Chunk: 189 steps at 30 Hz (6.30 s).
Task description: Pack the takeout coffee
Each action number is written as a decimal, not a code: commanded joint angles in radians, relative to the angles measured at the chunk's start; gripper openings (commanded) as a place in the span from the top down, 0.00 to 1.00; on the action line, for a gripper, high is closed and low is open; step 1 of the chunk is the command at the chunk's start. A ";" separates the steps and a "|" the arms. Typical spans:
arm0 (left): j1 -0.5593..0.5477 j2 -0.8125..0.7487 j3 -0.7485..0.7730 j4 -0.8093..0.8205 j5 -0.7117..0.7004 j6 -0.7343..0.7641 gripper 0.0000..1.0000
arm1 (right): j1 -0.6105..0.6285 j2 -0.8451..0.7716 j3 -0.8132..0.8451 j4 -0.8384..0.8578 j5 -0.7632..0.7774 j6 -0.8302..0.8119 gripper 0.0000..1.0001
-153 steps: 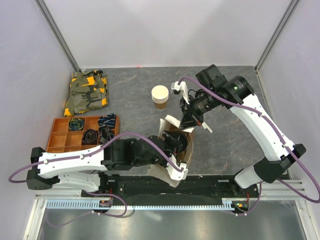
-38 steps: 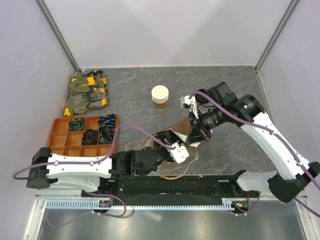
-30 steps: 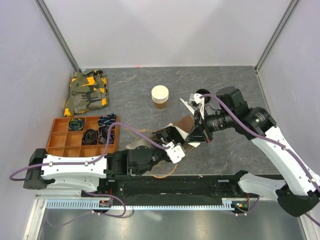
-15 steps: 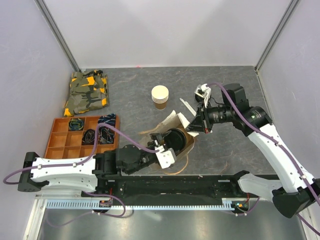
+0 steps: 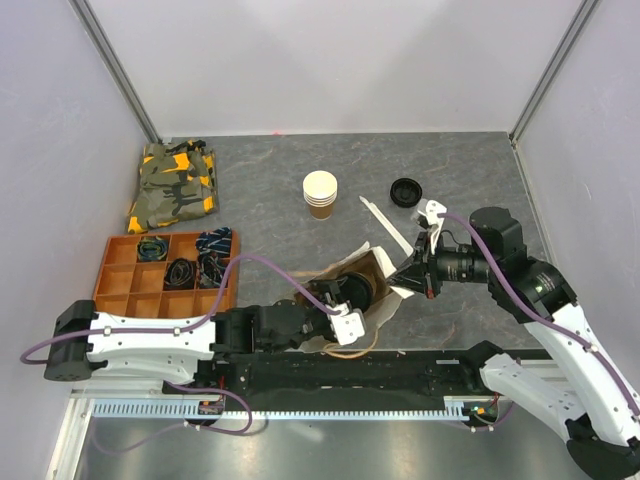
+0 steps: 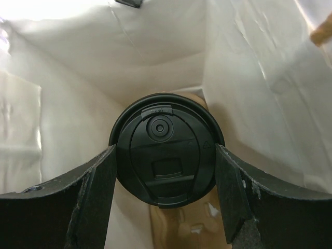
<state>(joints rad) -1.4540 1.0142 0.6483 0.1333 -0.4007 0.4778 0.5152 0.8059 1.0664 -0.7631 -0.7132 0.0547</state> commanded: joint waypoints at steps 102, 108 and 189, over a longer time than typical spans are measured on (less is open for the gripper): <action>0.247 0.532 0.231 0.062 0.281 0.009 0.98 | -0.112 -0.131 -0.146 -0.059 0.086 0.211 0.87; 0.276 0.589 0.329 -0.081 0.339 -0.001 0.98 | -0.112 -0.136 -0.069 -0.096 0.198 0.200 0.73; 0.385 0.995 0.993 -0.732 0.557 0.150 0.28 | -0.124 -0.077 0.256 -0.128 0.454 0.132 0.02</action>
<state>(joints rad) -1.0737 1.9701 1.6394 -0.4194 0.1745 0.6300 0.3954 0.7345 1.2949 -0.9230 -0.2619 0.1791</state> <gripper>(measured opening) 0.754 0.976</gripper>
